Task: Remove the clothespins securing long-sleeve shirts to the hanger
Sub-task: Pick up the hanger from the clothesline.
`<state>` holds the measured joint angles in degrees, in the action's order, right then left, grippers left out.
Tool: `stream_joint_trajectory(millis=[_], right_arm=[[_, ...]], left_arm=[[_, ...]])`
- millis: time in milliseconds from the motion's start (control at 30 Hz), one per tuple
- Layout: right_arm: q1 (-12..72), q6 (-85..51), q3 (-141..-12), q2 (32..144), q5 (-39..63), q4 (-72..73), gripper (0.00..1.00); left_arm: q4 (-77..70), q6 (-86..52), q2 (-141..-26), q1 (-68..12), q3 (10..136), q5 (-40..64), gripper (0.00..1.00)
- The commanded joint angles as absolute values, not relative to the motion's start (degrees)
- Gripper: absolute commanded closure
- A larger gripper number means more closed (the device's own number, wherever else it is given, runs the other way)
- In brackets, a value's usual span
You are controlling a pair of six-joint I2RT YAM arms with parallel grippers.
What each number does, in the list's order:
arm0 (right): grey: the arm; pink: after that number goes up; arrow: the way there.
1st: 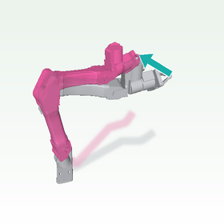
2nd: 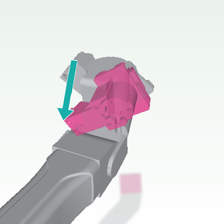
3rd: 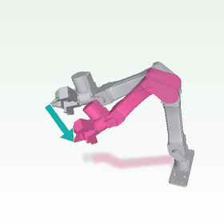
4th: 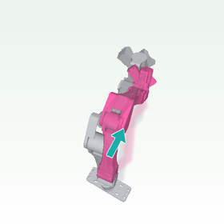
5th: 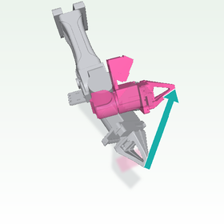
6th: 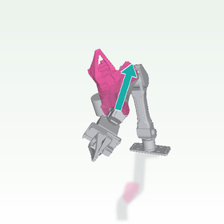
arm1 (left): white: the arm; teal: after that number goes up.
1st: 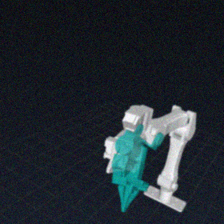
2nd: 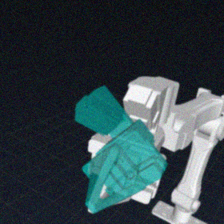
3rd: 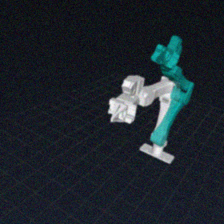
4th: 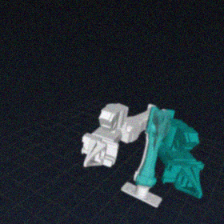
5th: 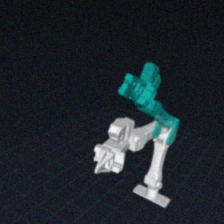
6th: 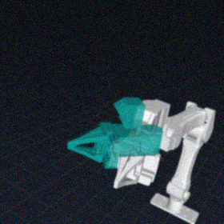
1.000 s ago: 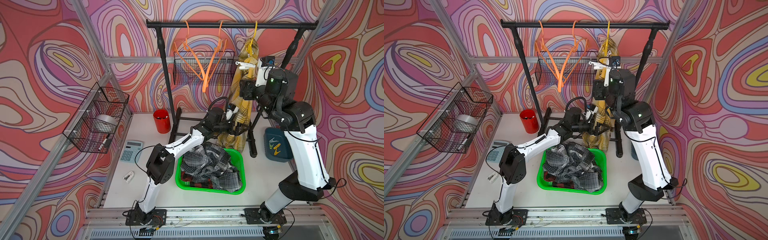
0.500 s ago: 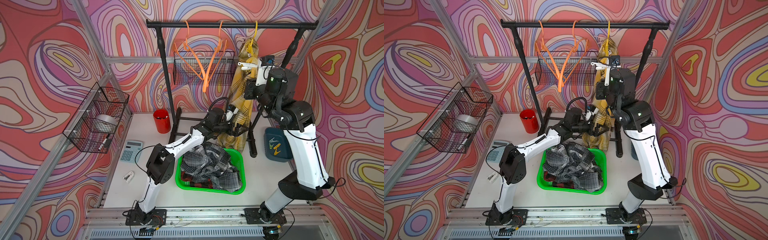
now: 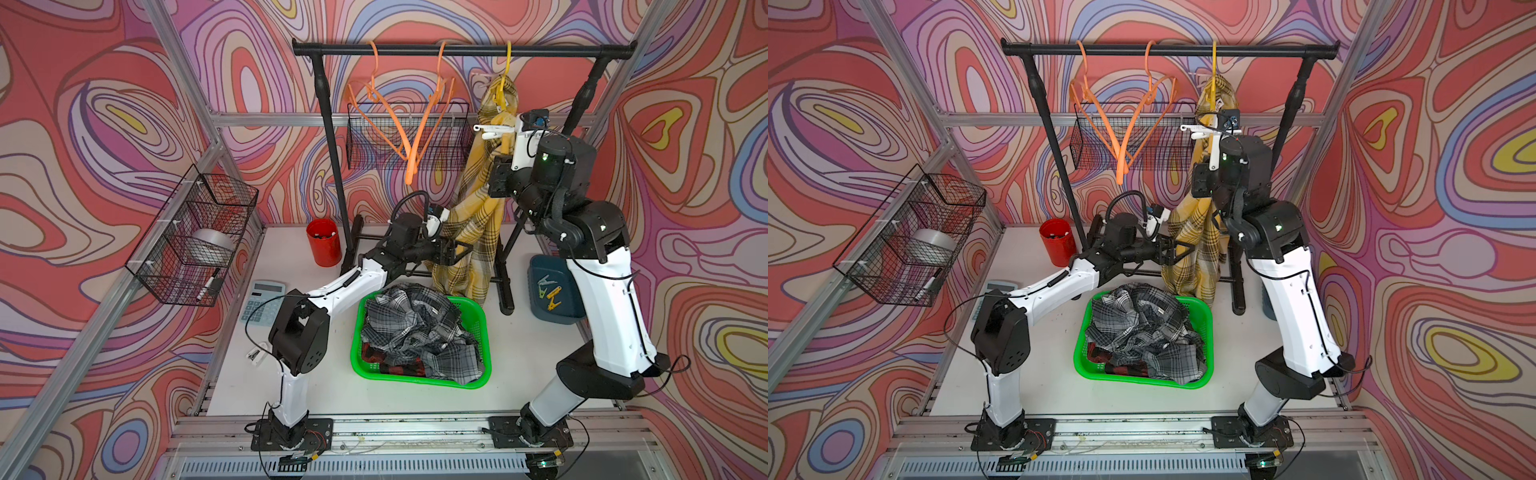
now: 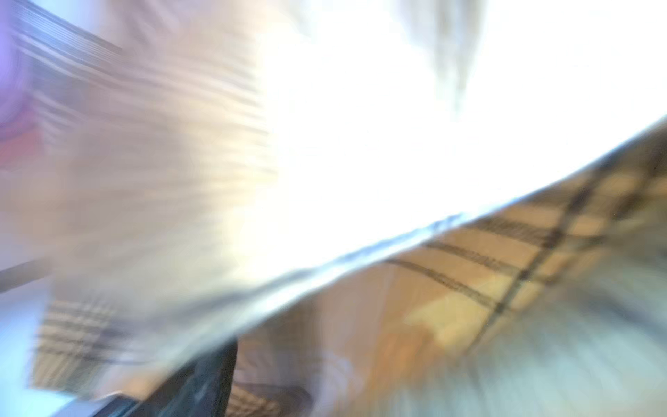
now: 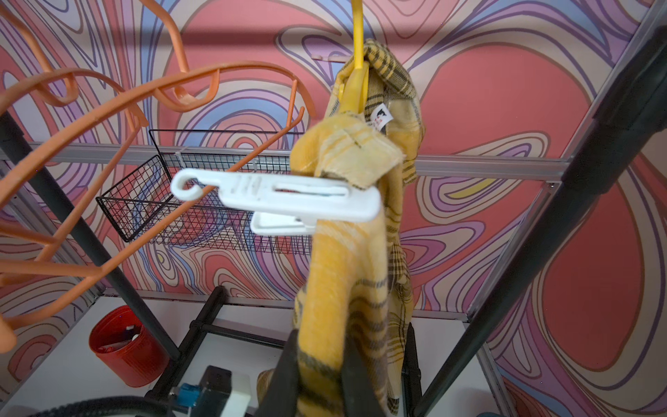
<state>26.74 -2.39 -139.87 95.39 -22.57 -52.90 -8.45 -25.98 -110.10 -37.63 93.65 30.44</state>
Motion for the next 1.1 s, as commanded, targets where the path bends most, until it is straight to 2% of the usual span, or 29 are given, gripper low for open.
stream_joint_trajectory(millis=[0, 333, 1067], right_arm=[[26.4, -0.58, -140.78, 95.34, -20.31, -48.52, 1.0], [26.44, 1.1, -144.15, 95.08, -17.84, -44.83, 1.0], [26.41, 4.37, -142.18, 92.23, -16.26, -36.01, 1.0]], left_arm=[[-13.42, -26.3, -104.66, -36.49, 89.88, 29.0, 0.12], [-16.88, -26.26, -98.07, -34.61, 80.56, 26.3, 0.08], [-16.87, -26.46, -94.49, -31.91, 76.38, 25.2, 0.07]])
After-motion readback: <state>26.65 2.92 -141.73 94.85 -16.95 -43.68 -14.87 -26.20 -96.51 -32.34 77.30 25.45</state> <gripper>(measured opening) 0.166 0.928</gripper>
